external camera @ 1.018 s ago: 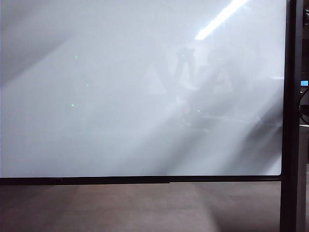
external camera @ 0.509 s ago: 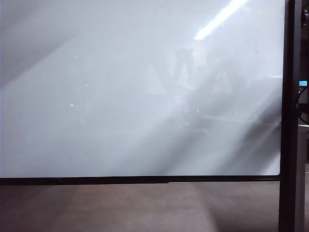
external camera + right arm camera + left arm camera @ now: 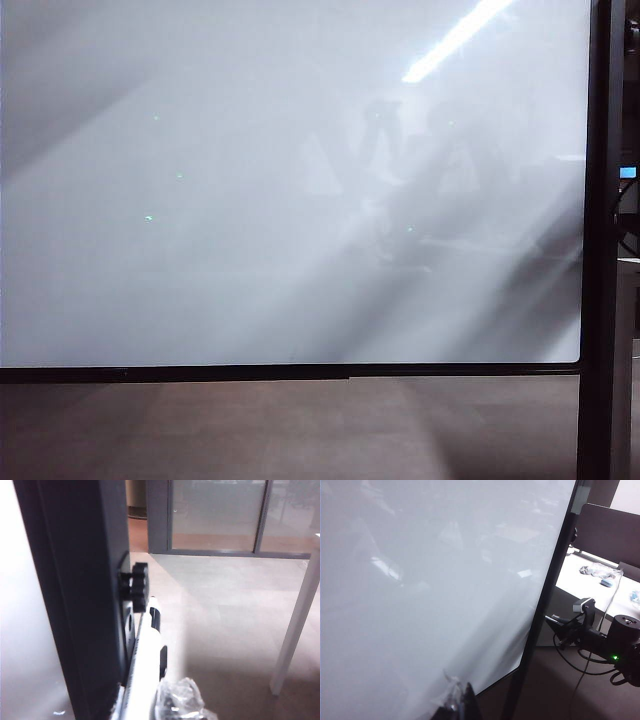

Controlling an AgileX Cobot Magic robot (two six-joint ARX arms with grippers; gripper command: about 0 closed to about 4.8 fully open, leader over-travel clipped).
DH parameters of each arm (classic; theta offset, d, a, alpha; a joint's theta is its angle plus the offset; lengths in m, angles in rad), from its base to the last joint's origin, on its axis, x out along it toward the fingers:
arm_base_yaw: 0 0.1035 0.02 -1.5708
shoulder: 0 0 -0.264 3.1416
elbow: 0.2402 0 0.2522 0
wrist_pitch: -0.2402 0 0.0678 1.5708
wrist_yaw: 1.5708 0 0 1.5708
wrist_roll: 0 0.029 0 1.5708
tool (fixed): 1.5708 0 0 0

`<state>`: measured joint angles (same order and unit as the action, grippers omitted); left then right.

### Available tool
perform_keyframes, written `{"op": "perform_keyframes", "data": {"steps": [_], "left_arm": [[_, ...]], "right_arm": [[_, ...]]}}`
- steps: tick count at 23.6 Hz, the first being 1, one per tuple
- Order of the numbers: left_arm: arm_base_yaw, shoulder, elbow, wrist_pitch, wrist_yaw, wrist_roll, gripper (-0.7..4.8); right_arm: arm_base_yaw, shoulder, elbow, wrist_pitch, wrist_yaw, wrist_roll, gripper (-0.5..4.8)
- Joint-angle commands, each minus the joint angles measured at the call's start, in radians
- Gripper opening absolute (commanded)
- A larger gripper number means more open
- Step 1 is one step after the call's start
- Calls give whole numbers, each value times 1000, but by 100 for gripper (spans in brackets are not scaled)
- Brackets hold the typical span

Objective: Reach to the right to find the marker pen, pick it up, and write the number 2 on the whiteboard.

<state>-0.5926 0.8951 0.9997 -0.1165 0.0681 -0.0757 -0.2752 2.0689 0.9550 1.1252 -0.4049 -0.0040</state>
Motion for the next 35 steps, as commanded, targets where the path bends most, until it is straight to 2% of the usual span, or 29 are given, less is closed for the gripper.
{"op": "perform_keyframes", "data": {"steps": [1,11,17,24,27,32,35], "left_arm": [[2,-1,5,5,2,20,-5],[2,-1,5,5,-1,20,-5],[2,-1,5,6,-2,24,-5],[2,-1,5,-2,-1,24,-5],[2,-1,5,-2,-2,24,-5],[2,-1,5,-6,-2,24,-5],[2,-1,5,-10,-2,24,-5]], "right_arm": [[5,-5,3,48,-12,4,48],[-8,-6,2,101,59,25,48],[-72,-42,-5,121,64,84,48],[-110,-291,-109,99,47,83,48],[-108,-464,-163,17,46,106,48],[-101,-819,-188,-262,5,108,48],[-102,-969,-188,-344,6,108,48]]}}
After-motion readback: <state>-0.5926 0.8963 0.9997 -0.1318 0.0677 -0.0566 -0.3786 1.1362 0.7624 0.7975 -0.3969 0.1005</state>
